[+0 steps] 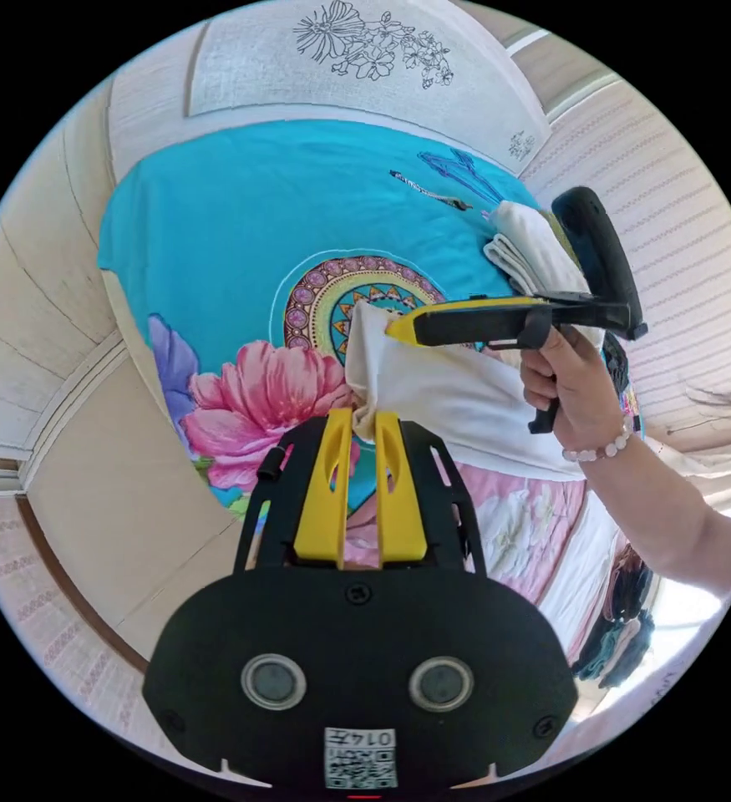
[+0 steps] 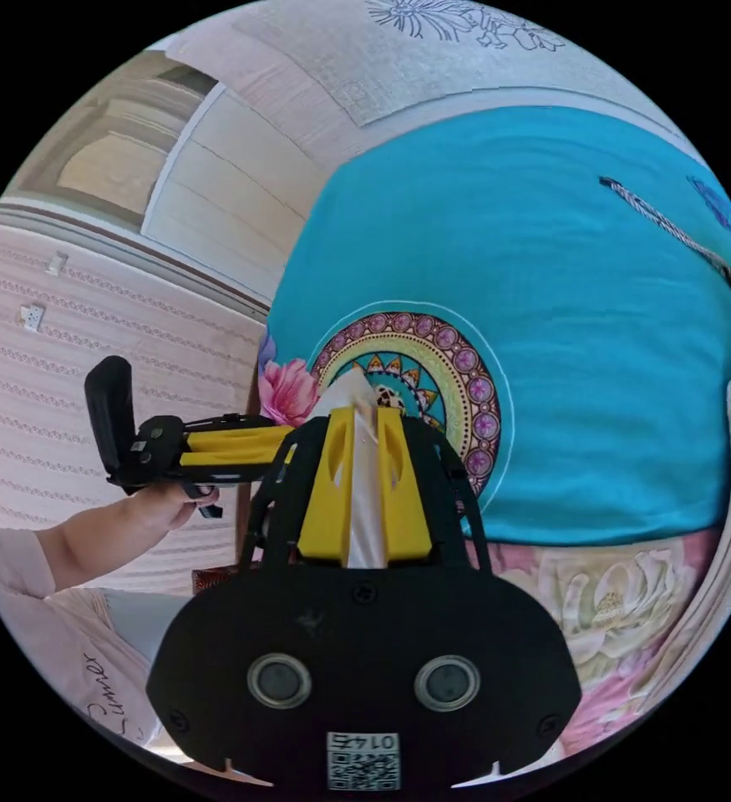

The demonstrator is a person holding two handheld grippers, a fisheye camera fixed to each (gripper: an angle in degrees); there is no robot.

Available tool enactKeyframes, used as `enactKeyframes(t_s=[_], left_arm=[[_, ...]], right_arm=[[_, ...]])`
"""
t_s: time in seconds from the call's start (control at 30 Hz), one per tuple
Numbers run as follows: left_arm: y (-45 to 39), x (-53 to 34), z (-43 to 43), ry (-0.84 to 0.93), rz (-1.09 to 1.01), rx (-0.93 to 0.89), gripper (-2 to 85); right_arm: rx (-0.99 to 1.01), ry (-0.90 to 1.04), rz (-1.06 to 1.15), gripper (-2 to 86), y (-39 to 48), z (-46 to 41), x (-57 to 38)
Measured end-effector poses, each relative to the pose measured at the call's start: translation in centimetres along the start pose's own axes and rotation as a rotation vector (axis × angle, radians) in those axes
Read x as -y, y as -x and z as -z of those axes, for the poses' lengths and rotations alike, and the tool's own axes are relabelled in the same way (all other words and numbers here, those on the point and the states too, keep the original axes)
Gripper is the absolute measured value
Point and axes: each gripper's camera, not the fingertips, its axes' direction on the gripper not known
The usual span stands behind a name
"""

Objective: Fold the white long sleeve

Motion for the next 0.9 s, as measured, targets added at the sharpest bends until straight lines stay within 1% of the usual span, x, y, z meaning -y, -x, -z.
enactKeyframes(t_s=[0.03, 0.1, 0.13, 0.2, 0.23, 0.3, 0.33, 0.37, 0.4, 0.43, 0.5, 0.53, 0.57, 0.6, 0.63, 0.7, 0.73, 0.8, 0.83, 0.9], left_arm=[[0.1, -0.2, 0.0, -0.008, 0.014, -0.004, 6.6], [0.2, -2.0, 0.3, -0.056, 0.039, 0.014, 8.0], [0.2, -2.5, 0.5, -0.067, 0.035, 0.014, 8.1], [-0.7, -5.2, 0.9, -0.088, 0.013, 0.047, 7.1], [-1.1, -6.0, 0.9, -0.09, -0.005, 0.06, 7.1], [-2.9, -9.3, 0.6, -0.078, -0.072, 0.147, 7.1], [-3.3, -10.2, 0.5, -0.074, -0.082, 0.168, 7.1], [-3.9, -12.0, 0.3, -0.075, -0.086, 0.2, 7.1], [-4.2, -13.8, 0.0, -0.072, -0.073, 0.204, 7.1], [-4.4, -14.6, -0.2, -0.07, -0.069, 0.192, 7.1], [-5.1, -17.9, -1.0, -0.048, -0.052, 0.112, 7.6], [-5.5, -18.7, -1.3, -0.036, -0.064, 0.081, 7.7], [-6.7, -20.2, -1.9, -0.02, -0.106, 0.036, 7.7], [-8.4, -21.7, -2.6, -0.019, -0.168, 0.011, 7.7], [-9.3, -22.5, -3.1, -0.017, -0.204, -0.002, 7.7], [-13.2, -24.9, -5.4, 0.001, -0.358, -0.06, 7.7], [-14.1, -25.4, -5.9, -0.002, -0.393, -0.069, 7.7], [-17.8, -27.5, -8.1, -0.029, -0.542, -0.129, 7.7], [-18.6, -28.1, -8.5, -0.043, -0.573, -0.148, 7.7], [-21.7, -31.6, -9.7, -0.087, -0.733, -0.262, 7.1]], right_arm=[[-0.005, -0.027, -0.007, 7.7, 0.2, 0.7, -0.9], [-0.017, -0.169, 0.011, 8.2, 1.7, 4.3, -5.0], [-0.017, -0.209, 0.019, 8.2, 2.0, 5.3, -6.3], [-0.007, -0.348, 0.047, 8.3, 3.1, 9.7, -12.0], [-0.015, -0.374, 0.05, 8.3, 3.3, 10.8, -13.6], [-0.067, -0.455, 0.039, 8.2, 3.9, 14.9, -20.7], [-0.077, -0.469, 0.033, 8.2, 4.1, 15.9, -22.7], [-0.108, -0.491, 0.01, 8.0, 4.4, 17.7, -27.0], [-0.148, -0.506, -0.025, 7.8, 4.9, 19.2, -31.6], [-0.167, -0.506, -0.047, 7.7, 5.1, 19.8, -34.0], [-0.22, -0.501, -0.201, 7.4, 6.4, 21.2, -44.6], [-0.22, -0.5, -0.249, 7.4, 6.9, 21.4, -47.4], [-0.211, -0.501, -0.345, 7.4, 8.2, 21.4, -53.2], [-0.213, -0.494, -0.459, 7.4, 9.9, 20.9, -59.0], [-0.217, -0.486, -0.519, 7.4, 10.8, 20.6, -61.7], [-0.235, -0.414, -0.763, 7.5, 15.1, 17.8, -72.1], [-0.236, -0.401, -0.817, 7.6, 16.3, 16.9, -74.5], [-0.226, -0.365, -1.001, 7.8, 21.1, 12.8, -82.3], [-0.218, -0.371, -1.034, 7.9, 22.3, 11.8, -83.9], [-0.214, -0.447, -1.118, 8.1, 26.9, 8.1, -88.9]])
